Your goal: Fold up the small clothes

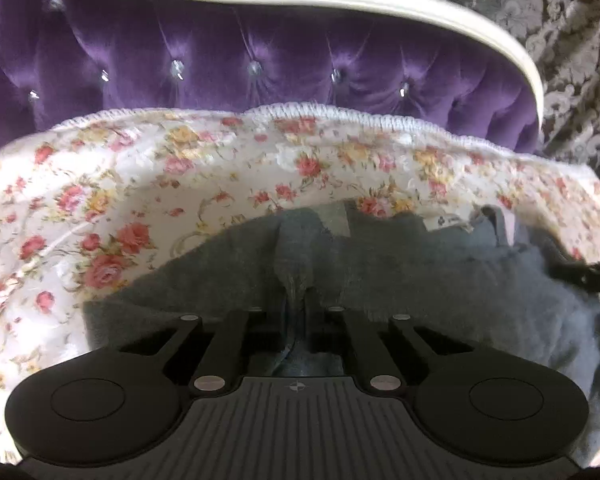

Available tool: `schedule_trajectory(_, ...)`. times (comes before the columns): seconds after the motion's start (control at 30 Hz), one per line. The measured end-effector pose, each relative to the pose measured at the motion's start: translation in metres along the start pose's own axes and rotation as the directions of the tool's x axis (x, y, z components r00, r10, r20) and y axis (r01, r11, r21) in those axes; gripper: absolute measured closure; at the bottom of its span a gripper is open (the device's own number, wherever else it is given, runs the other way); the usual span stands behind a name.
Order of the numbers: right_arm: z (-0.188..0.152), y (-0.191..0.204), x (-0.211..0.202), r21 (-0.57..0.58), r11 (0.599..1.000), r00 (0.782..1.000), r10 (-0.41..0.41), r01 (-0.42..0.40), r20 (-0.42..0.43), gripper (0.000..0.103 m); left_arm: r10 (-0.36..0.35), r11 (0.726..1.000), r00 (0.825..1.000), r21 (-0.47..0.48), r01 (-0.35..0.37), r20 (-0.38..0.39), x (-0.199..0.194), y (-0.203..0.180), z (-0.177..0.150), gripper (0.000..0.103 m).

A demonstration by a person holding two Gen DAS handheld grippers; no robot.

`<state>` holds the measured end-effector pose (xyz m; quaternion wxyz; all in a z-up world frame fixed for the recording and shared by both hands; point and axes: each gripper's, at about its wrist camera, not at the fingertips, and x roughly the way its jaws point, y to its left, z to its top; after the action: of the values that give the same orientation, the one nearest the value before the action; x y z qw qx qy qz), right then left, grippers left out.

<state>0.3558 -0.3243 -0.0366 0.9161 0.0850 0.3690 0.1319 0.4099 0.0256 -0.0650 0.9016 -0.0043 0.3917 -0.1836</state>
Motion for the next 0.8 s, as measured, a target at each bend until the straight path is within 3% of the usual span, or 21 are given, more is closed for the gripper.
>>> schedule_trajectory(0.13,0.008,0.016,-0.025,-0.058,0.998,0.994,-0.027,0.033,0.104,0.092,-0.008,0.999,0.992,-0.042,0.014,0.128,-0.023,0.003,0.000,0.095)
schedule_trajectory(0.2,0.017,0.016,-0.027,-0.069,0.995,0.988,-0.069,0.079,0.136,0.092,0.011,0.999,0.994,-0.045,-0.006,0.109,-0.017,0.003,0.005,0.095)
schedule_trajectory(0.3,0.024,0.006,-0.005,-0.039,0.990,0.987,-0.133,0.137,0.090,0.091,0.061,0.996,0.997,-0.063,-0.058,0.041,0.005,0.006,0.007,0.089)
schedule_trajectory(0.33,0.023,0.002,0.003,-0.030,0.988,0.986,-0.152,0.154,0.062,0.090,0.072,0.995,0.997,-0.067,-0.072,-0.011,0.013,0.007,0.006,0.080)
schedule_trajectory(0.43,0.015,-0.009,0.014,-0.001,0.979,0.979,-0.205,0.205,0.018,0.071,0.080,0.996,0.997,-0.038,-0.081,-0.011,0.008,0.006,0.006,0.071)
schedule_trajectory(0.5,0.008,-0.016,-0.003,0.055,0.982,0.981,-0.183,0.180,0.065,0.044,0.064,0.997,0.998,-0.040,-0.065,-0.011,-0.006,0.003,0.006,0.058)
schedule_trajectory(0.57,0.001,-0.018,-0.029,0.094,0.983,0.978,-0.167,0.156,0.124,0.039,0.056,0.998,0.998,-0.038,-0.055,0.018,-0.026,-0.004,0.002,0.044)
schedule_trajectory(0.63,-0.006,-0.012,-0.053,0.091,0.985,0.973,-0.162,0.148,0.163,0.039,0.033,0.999,0.999,-0.033,-0.032,0.042,-0.047,-0.017,-0.005,0.036)
schedule_trajectory(0.8,-0.035,0.022,-0.084,0.017,0.991,0.981,-0.134,0.133,0.142,0.032,-0.042,0.999,0.999,0.015,0.042,0.024,-0.067,-0.052,-0.037,0.035)
